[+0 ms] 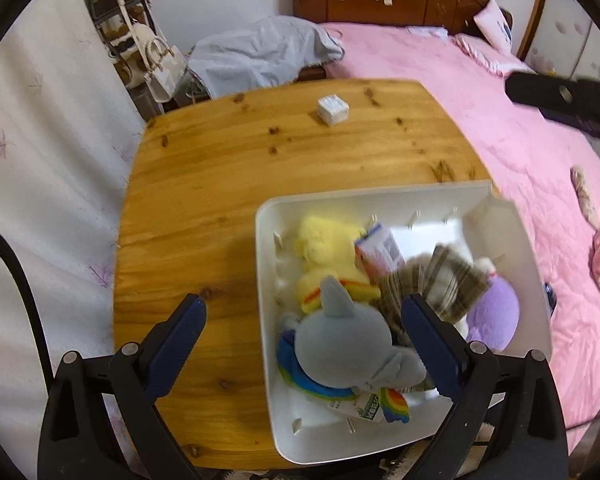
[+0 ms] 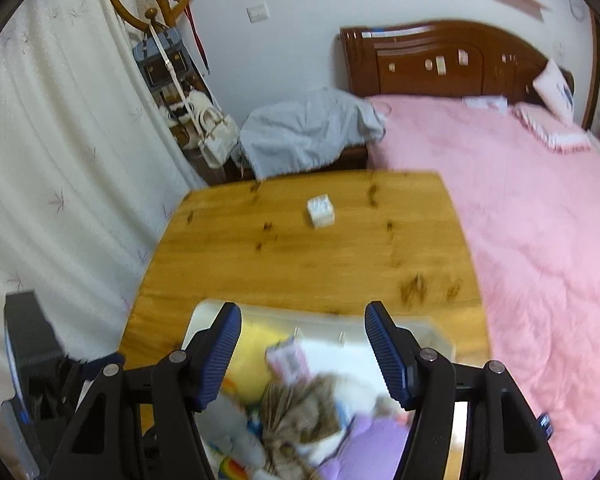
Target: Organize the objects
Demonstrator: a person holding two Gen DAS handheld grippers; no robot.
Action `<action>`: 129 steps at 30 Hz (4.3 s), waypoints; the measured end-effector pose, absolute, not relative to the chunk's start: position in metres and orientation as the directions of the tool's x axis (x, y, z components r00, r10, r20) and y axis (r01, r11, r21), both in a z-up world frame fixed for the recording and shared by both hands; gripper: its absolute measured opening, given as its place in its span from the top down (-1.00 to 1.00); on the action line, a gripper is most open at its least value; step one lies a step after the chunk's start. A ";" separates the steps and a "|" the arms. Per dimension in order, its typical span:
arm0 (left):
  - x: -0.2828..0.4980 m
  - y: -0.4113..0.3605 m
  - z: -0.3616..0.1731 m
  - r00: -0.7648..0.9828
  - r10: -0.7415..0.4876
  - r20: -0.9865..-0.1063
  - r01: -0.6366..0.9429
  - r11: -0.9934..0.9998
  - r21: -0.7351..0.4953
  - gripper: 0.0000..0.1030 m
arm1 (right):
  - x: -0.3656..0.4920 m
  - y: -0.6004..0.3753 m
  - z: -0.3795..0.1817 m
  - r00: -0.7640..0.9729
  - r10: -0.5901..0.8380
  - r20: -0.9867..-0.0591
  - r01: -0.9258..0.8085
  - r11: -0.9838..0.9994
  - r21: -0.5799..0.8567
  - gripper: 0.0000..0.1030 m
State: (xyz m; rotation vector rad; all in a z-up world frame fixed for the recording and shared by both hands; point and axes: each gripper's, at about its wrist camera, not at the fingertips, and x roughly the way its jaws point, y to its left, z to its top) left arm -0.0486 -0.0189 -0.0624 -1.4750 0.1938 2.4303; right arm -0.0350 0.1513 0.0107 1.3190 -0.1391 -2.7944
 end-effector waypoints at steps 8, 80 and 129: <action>-0.066 -0.052 -0.015 -0.527 0.192 -0.828 -0.230 -0.970 -0.079 -0.92 | -0.125 0.166 0.054 -0.667 -0.062 -0.743 0.014 -0.997 0.071 -0.27; -0.041 -0.037 -0.020 -0.467 0.175 -0.867 -0.228 -0.971 -0.073 -0.92 | 0.000 0.187 0.011 -0.736 -0.231 -0.636 0.052 -0.956 0.288 0.19; 0.028 -0.047 -0.007 -0.483 0.178 -0.857 -0.217 -0.973 -0.080 -0.92 | 0.116 0.152 0.002 -0.618 -0.093 -0.780 0.005 -0.993 0.115 -0.36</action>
